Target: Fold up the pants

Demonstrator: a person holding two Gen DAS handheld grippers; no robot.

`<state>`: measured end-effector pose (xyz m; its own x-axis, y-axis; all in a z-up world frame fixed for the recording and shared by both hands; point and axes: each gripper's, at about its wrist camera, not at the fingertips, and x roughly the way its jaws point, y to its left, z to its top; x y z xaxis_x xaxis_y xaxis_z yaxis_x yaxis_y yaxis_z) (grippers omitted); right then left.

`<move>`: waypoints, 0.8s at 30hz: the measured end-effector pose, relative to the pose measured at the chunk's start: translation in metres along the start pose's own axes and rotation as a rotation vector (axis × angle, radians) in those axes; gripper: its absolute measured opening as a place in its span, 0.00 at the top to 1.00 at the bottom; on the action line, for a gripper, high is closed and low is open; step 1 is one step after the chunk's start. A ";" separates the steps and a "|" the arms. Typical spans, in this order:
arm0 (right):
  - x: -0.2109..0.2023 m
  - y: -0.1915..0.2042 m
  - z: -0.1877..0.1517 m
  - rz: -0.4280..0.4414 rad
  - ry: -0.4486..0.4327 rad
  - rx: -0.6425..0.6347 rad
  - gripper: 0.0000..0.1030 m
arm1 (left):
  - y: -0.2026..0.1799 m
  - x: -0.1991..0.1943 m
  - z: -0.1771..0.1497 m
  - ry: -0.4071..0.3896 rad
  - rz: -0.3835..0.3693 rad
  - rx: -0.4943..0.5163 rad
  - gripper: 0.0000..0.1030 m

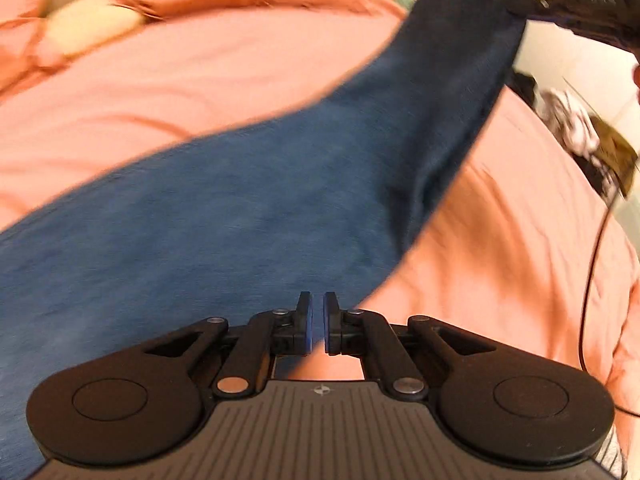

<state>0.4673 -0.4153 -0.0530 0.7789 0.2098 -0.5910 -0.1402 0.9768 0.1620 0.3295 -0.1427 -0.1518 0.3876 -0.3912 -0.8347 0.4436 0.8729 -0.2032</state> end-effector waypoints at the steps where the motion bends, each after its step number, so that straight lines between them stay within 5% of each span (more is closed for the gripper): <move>1: -0.001 0.023 0.004 0.008 0.000 -0.045 0.99 | 0.012 -0.012 -0.003 -0.019 0.011 -0.021 0.96; 9: 0.019 0.184 -0.010 0.141 0.058 -0.179 0.99 | 0.094 -0.076 -0.038 -0.137 0.073 -0.192 0.96; 15: 0.069 0.283 -0.103 0.258 0.244 -0.228 0.99 | 0.137 -0.091 -0.077 -0.161 0.045 -0.324 0.96; 21: 0.104 0.331 -0.201 0.209 0.411 -0.443 0.99 | 0.162 -0.089 -0.104 -0.166 -0.032 -0.435 0.94; 24: 0.101 0.334 -0.208 0.206 0.403 -0.458 0.97 | 0.169 -0.082 -0.109 -0.170 -0.080 -0.487 0.80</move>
<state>0.3723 -0.0587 -0.2232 0.4297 0.3074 -0.8490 -0.5788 0.8155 0.0023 0.2848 0.0686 -0.1737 0.5117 -0.4688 -0.7200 0.0656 0.8569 -0.5113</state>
